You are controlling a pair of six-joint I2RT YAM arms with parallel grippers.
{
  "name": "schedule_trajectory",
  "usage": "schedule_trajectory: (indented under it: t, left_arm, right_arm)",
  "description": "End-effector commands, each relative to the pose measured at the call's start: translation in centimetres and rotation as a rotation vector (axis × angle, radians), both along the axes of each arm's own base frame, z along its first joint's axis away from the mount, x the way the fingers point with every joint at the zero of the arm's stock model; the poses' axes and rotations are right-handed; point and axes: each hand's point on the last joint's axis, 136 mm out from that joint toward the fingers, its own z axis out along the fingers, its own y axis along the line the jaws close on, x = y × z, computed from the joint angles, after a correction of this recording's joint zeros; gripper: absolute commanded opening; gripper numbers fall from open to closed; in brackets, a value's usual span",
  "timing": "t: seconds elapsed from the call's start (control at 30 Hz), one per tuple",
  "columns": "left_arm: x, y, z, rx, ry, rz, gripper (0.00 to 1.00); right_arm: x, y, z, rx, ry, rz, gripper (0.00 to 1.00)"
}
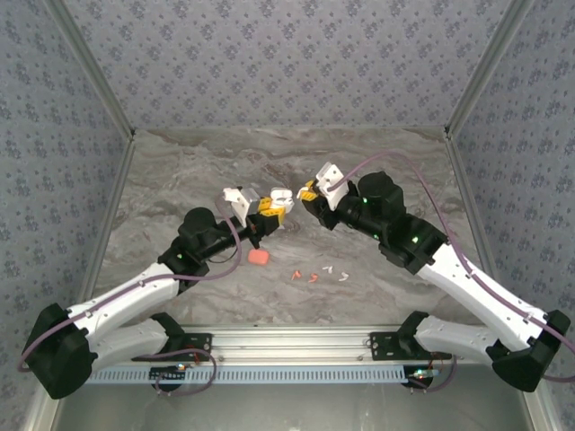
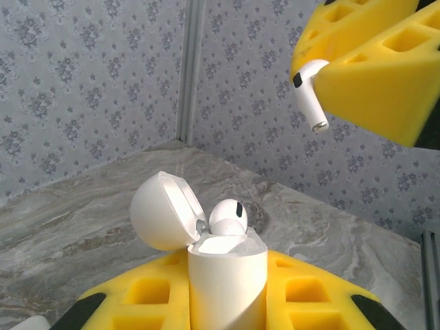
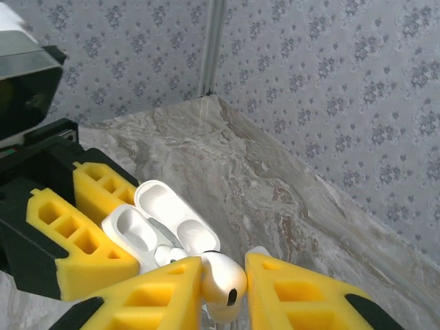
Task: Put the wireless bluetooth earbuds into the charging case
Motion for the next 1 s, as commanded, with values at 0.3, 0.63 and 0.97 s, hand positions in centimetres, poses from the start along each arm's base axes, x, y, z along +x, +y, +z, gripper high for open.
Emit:
schedule_trajectory:
  t: [0.3, 0.63, 0.97]
  left_arm:
    - [-1.6, -1.1, 2.8, -0.022, -0.07, -0.108, 0.0]
    - [-1.6, -1.1, 2.9, -0.023, -0.076, -0.109, 0.0]
    - [-1.6, -1.2, 2.8, -0.022, -0.075, -0.113, 0.0]
  right_arm:
    - [-1.0, 2.9, 1.4, -0.074, -0.101, 0.077, 0.25]
    - [-0.6, 3.6, -0.1, -0.111, -0.076, 0.08, 0.26]
    - [-0.7, 4.3, 0.6, -0.096, -0.072, 0.101, 0.25]
